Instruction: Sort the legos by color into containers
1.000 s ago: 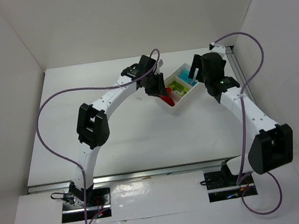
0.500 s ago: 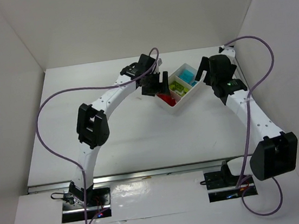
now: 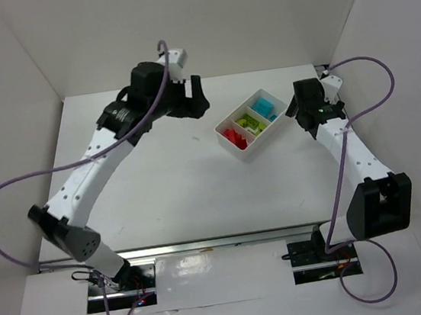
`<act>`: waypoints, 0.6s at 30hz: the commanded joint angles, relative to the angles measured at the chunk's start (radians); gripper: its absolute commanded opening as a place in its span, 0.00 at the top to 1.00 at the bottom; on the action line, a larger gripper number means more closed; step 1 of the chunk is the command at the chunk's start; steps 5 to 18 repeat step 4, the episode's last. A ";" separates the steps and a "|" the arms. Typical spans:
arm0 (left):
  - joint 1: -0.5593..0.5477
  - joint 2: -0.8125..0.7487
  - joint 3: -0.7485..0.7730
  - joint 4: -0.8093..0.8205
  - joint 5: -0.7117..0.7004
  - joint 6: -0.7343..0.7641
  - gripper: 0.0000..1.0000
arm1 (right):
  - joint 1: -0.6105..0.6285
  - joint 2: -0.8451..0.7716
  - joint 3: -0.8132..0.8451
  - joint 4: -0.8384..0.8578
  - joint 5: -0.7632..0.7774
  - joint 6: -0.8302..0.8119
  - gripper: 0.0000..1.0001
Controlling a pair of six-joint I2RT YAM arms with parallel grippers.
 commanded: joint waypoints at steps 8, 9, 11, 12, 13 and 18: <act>0.030 -0.134 -0.208 0.020 -0.228 0.095 0.08 | -0.006 -0.020 -0.012 -0.033 0.041 0.042 0.00; 0.030 -0.134 -0.208 0.020 -0.228 0.095 0.08 | -0.006 -0.020 -0.012 -0.033 0.041 0.042 0.00; 0.030 -0.134 -0.208 0.020 -0.228 0.095 0.08 | -0.006 -0.020 -0.012 -0.033 0.041 0.042 0.00; 0.030 -0.134 -0.208 0.020 -0.228 0.095 0.08 | -0.006 -0.020 -0.012 -0.033 0.041 0.042 0.00; 0.030 -0.134 -0.208 0.020 -0.228 0.095 0.08 | -0.006 -0.020 -0.012 -0.033 0.041 0.042 0.00; 0.030 -0.134 -0.208 0.020 -0.228 0.095 0.08 | -0.006 -0.020 -0.012 -0.033 0.041 0.042 0.00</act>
